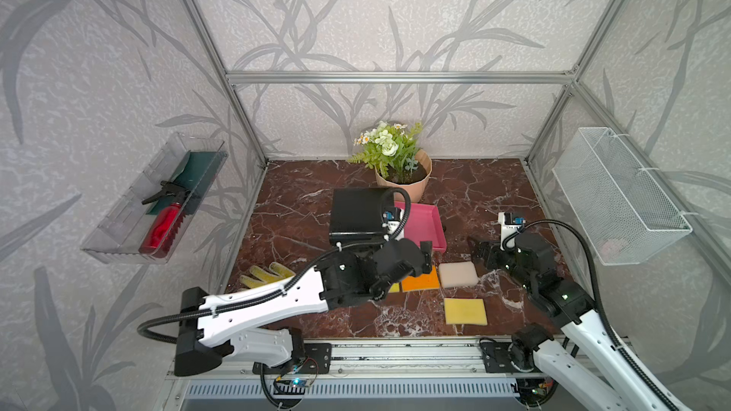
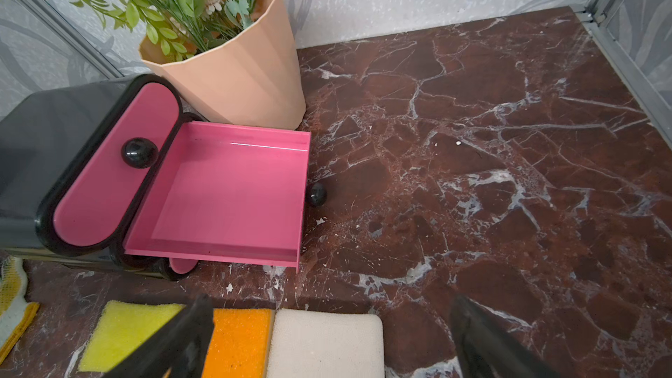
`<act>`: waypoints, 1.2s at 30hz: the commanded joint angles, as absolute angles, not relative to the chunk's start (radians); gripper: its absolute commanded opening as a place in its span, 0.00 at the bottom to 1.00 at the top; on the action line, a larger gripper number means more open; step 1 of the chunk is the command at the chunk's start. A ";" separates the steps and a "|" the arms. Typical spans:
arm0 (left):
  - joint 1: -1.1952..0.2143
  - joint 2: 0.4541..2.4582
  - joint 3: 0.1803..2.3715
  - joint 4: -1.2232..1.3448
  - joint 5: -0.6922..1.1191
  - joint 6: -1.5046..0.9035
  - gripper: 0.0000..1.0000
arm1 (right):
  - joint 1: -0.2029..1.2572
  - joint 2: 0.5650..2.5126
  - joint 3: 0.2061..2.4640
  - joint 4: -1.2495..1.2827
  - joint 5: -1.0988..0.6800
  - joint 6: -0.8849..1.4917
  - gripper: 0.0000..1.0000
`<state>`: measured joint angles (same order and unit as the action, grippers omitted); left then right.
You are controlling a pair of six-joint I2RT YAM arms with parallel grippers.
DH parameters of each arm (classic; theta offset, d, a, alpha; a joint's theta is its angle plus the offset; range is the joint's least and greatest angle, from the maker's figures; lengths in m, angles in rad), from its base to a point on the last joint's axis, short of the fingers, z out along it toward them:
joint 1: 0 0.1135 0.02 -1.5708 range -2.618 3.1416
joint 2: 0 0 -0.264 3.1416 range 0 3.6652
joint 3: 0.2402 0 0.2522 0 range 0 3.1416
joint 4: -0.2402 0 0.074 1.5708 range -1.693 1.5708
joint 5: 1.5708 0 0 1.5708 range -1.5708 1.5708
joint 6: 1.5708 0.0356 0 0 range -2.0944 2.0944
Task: Take the sponge out of the drawer
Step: Close the drawer of the storage box.
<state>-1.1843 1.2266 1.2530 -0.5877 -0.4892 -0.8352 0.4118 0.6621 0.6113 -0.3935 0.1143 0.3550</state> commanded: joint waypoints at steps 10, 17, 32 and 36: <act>-0.686 1.189 1.440 -0.865 -0.183 -0.502 0.99 | 0.408 0.848 0.639 -0.293 0.079 0.343 1.00; -0.446 1.220 1.337 -0.765 0.065 -0.502 0.99 | 0.408 0.915 0.663 -0.285 0.089 0.348 0.99; -0.305 1.136 1.035 -0.530 0.257 -0.436 0.99 | 0.388 1.125 0.718 -0.289 0.105 0.372 0.99; -0.282 1.093 1.007 -0.523 0.263 -0.429 0.99 | 0.381 1.166 0.729 -0.293 0.129 0.383 0.99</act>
<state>-0.2970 1.1198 1.0248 -0.5415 0.2359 -0.4599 0.3874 1.1473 0.6949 -0.2932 0.1024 0.3668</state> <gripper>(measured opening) 0.994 0.992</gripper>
